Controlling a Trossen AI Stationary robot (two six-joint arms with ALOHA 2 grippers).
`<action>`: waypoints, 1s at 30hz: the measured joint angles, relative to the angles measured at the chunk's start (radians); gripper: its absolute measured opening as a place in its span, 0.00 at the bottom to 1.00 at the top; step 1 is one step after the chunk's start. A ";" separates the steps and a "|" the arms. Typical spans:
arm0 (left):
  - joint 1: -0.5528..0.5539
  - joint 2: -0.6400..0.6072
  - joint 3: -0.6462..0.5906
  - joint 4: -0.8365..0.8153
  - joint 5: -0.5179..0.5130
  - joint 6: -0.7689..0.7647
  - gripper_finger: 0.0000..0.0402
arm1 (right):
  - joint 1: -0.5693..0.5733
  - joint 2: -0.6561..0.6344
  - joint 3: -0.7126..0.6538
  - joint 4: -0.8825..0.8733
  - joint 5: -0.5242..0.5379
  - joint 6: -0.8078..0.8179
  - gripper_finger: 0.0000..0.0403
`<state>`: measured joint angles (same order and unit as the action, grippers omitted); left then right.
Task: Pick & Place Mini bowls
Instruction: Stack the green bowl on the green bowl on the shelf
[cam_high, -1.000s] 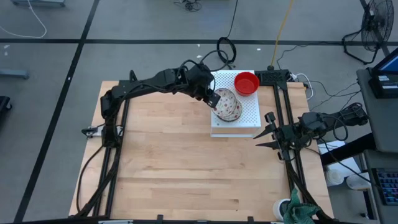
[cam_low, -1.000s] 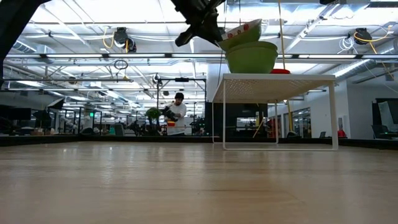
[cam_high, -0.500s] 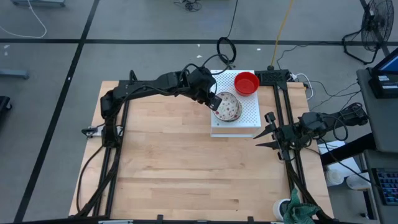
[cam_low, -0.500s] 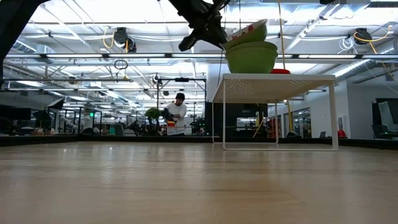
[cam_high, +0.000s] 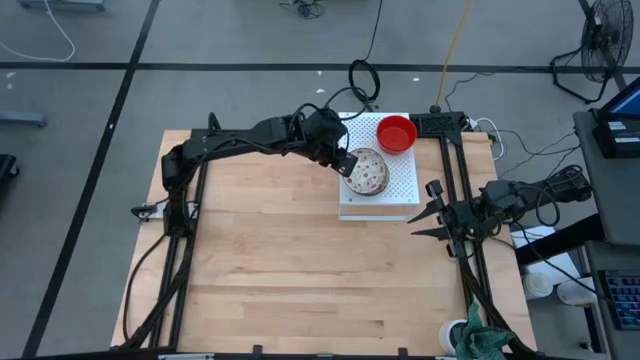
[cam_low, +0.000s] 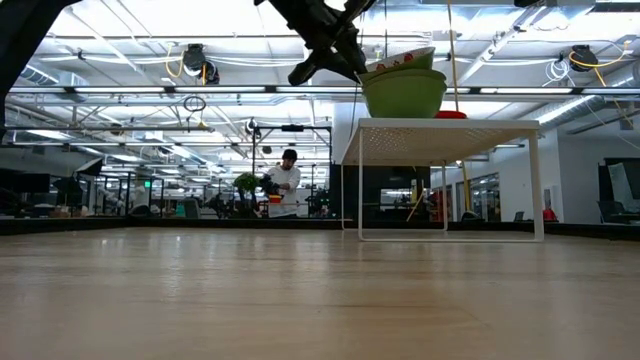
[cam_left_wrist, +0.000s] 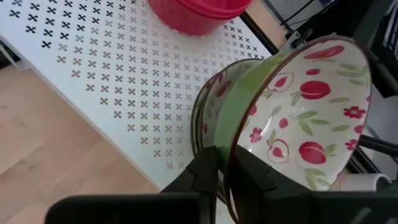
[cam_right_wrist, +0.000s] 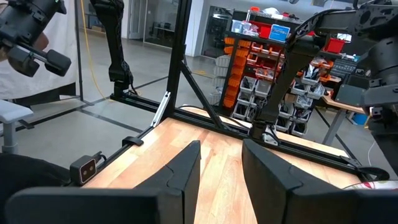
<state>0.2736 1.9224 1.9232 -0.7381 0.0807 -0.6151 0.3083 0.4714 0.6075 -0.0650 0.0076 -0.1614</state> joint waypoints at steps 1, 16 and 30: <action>0.000 0.000 0.000 0.001 0.000 0.000 0.09 | 0.000 0.000 0.000 0.000 0.000 0.000 0.26; 0.000 0.000 0.000 0.049 -0.003 0.000 0.09 | 0.000 0.000 0.000 0.000 0.000 0.000 0.26; 0.000 0.000 0.000 0.054 -0.002 0.003 0.10 | 0.000 0.000 0.000 0.000 0.000 0.000 0.26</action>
<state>0.2737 1.9224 1.9229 -0.6846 0.0785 -0.6117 0.3084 0.4713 0.6075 -0.0654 0.0074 -0.1612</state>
